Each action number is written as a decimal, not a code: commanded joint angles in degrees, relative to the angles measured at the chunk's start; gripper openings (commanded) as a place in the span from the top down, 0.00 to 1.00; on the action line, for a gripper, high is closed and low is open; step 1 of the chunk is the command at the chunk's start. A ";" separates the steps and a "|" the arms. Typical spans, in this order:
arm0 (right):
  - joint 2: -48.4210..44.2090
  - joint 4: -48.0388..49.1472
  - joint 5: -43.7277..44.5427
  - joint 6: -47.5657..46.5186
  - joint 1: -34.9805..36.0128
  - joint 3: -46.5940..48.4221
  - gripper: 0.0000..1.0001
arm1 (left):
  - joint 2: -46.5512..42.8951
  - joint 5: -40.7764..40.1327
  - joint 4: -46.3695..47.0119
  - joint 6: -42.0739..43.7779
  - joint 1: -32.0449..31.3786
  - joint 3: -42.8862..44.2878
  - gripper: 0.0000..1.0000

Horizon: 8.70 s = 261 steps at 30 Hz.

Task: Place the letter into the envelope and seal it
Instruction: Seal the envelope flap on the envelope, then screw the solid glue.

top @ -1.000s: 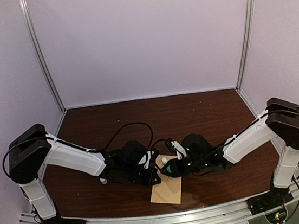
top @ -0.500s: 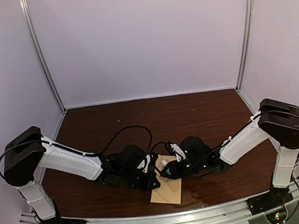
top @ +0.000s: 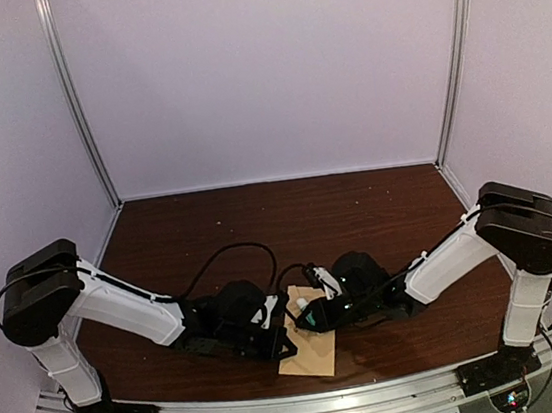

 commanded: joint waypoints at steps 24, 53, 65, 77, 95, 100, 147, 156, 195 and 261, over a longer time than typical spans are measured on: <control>0.85 -2.94 1.43 0.29 -0.64 0.11 1.00 | -0.91 -1.78 -1.26 -1.15 -0.23 -1.66 1.00; -1.01 -3.37 -0.12 0.09 1.29 -4.61 1.00 | -2.01 -3.27 -1.96 -1.22 -0.27 -1.73 1.00; -0.37 -6.83 -0.22 -1.67 4.03 -2.05 1.00 | -1.92 -3.44 -2.14 -1.06 -0.18 -1.50 1.00; 1.70 -6.72 -0.24 -0.97 7.57 1.70 1.00 | -1.79 -3.65 -2.26 -0.95 -0.22 -1.22 1.00; 0.72 -10.12 1.64 -5.31 -1.19 3.05 1.00 | -2.14 -3.69 -2.81 -0.97 -0.18 -1.92 1.00; 2.30 -11.71 0.46 -7.34 -2.52 5.72 1.00 | -2.05 -3.71 -3.01 -0.99 -0.22 -1.77 1.00; 3.33 -13.87 -0.21 -8.08 -2.66 6.57 1.00 | -2.97 -4.56 -4.43 -0.69 -0.22 -1.58 1.00; 0.95 -11.26 -1.29 -5.15 1.40 2.83 1.00 | -2.93 -4.54 -4.41 -0.56 -0.21 -1.39 1.00; -1.62 -11.83 0.97 -1.11 8.07 3.95 1.00 | -3.37 -4.50 -4.15 -1.08 -0.23 -2.45 1.00; -39.38 -7.09 -11.37 -7.98 3.66 7.03 1.00 | -25.50 6.36 5.78 7.83 -0.72 19.70 0.21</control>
